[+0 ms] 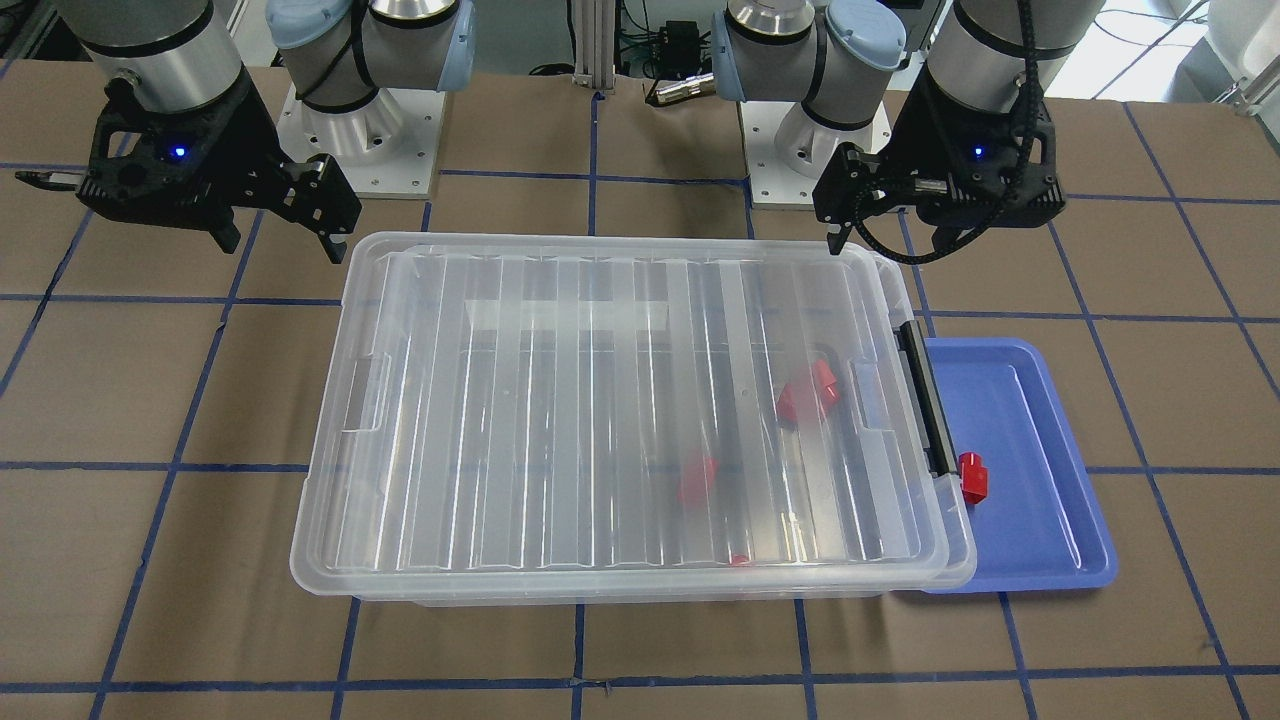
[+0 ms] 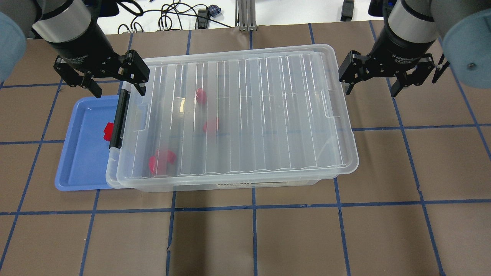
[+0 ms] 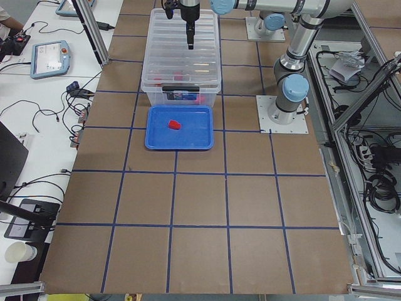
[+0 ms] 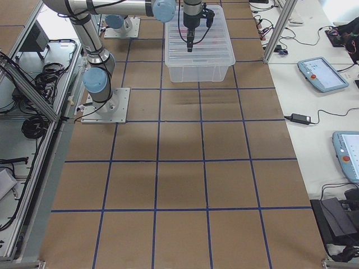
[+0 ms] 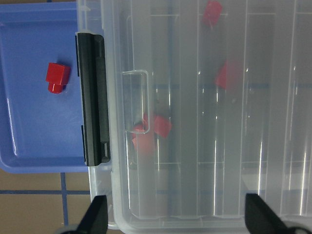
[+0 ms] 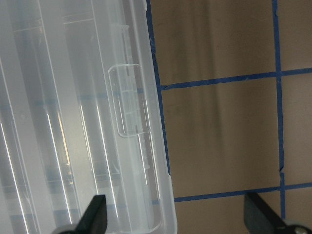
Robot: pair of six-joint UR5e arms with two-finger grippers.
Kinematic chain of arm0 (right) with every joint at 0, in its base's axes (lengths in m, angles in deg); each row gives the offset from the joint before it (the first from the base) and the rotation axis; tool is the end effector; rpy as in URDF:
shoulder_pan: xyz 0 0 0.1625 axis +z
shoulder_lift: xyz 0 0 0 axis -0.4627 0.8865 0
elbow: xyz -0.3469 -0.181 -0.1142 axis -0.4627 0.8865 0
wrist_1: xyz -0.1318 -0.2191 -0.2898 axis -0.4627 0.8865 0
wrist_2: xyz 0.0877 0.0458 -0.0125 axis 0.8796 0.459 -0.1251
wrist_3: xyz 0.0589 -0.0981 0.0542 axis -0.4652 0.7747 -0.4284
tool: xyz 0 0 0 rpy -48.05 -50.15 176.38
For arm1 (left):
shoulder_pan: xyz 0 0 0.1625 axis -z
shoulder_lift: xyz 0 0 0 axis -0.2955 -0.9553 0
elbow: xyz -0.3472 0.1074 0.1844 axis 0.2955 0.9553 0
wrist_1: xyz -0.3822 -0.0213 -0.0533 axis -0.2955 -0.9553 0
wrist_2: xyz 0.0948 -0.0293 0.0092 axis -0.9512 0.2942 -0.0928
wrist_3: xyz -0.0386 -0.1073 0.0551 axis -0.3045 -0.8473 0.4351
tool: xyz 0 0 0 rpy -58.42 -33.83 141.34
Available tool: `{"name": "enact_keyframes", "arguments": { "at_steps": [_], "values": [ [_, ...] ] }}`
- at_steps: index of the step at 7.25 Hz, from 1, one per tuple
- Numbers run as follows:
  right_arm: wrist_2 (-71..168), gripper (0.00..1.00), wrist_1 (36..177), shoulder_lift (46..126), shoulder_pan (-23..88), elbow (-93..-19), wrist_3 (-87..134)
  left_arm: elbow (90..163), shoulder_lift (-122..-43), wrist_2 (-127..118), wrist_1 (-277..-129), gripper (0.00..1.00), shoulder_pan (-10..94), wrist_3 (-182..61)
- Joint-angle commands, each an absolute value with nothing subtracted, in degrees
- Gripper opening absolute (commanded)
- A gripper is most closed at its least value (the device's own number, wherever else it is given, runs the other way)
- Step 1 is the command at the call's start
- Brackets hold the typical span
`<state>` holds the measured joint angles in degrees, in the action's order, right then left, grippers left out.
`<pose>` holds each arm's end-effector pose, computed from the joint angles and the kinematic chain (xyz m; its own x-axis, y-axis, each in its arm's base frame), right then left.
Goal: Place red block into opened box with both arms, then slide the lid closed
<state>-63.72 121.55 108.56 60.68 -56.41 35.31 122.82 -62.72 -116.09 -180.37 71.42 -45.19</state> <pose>0.1210 -0.4520 0.4393 -0.9940 0.1084 -0.0134 0.1086 0.9940 -0.0145 -0.1217 -0.4610 0.4607 -0.9999 -0.0120 -0.0030 -0.0121 0.9999 0.0103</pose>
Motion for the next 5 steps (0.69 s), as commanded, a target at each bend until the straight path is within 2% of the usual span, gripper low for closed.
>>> {"name": "enact_keyframes", "arguments": {
  "at_steps": [1,5],
  "values": [
    [-63.7,1.00,121.7,108.5,60.7,-56.5,35.3,122.8,-62.7,-116.1,-180.3,1.00,71.4,-45.2],
    [-63.6,1.00,121.8,107.9,60.7,-56.6,35.3,122.9,-62.6,-116.1,-180.4,1.00,71.4,-45.2]
  ]
}}
